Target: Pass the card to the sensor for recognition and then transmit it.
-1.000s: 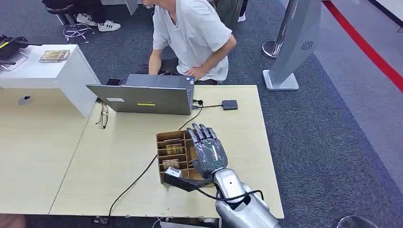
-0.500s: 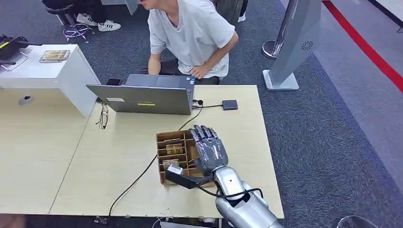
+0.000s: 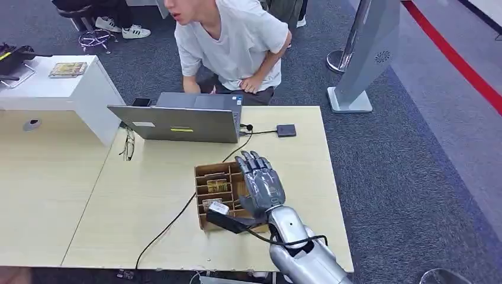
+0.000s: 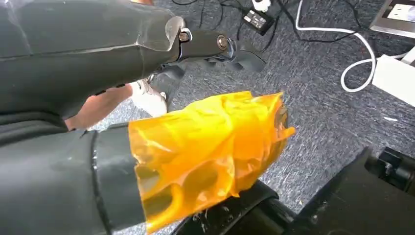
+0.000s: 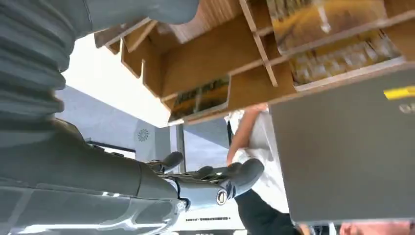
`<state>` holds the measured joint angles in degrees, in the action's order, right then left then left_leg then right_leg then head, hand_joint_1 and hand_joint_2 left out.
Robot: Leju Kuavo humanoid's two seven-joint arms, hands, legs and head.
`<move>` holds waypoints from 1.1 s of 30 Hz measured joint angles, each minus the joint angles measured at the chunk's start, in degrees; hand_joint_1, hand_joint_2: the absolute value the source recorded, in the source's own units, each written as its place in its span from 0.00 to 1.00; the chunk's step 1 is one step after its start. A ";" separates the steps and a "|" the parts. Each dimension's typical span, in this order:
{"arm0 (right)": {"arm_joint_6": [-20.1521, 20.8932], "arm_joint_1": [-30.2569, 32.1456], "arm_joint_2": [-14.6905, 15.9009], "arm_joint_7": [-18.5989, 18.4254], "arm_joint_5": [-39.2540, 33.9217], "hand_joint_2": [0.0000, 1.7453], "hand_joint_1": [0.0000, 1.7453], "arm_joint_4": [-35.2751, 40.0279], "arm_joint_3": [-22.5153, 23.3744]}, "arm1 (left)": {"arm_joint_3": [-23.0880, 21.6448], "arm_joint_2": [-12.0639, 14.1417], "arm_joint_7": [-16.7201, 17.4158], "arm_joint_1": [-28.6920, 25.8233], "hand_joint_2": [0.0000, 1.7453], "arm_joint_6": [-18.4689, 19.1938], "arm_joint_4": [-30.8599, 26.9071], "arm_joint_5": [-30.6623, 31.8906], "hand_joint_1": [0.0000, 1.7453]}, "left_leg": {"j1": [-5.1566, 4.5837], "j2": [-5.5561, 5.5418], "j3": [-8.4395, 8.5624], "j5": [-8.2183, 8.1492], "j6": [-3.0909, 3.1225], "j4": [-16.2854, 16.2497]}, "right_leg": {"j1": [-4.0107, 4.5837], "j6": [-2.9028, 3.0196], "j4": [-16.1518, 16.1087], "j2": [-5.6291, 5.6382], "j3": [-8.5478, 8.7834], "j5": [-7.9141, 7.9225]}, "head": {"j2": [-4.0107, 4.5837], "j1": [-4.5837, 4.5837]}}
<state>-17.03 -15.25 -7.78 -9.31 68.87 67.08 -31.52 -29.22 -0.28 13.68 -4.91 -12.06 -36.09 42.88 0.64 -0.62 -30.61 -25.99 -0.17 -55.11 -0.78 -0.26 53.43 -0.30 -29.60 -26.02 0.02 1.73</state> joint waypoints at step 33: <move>1.88 -6.27 0.02 -1.92 3.50 1.00 0.14 -4.57 1.22 | 0.17 -0.77 -1.29 2.11 0.00 1.07 1.90 0.98 0.00 | 0.00 0.00 -0.02 0.02 0.02 0.00 | 0.00 0.00 0.00 0.00 -0.02 0.01 | 0.00 0.00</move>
<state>-15.15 -21.52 -7.76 -11.23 72.37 62.51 -30.29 -29.05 -1.05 12.39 -2.80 -10.99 -34.18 43.87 0.64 -0.62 -30.63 -25.97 -0.15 -55.11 -0.78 -0.25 53.43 -0.30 -29.62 -26.01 0.02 1.73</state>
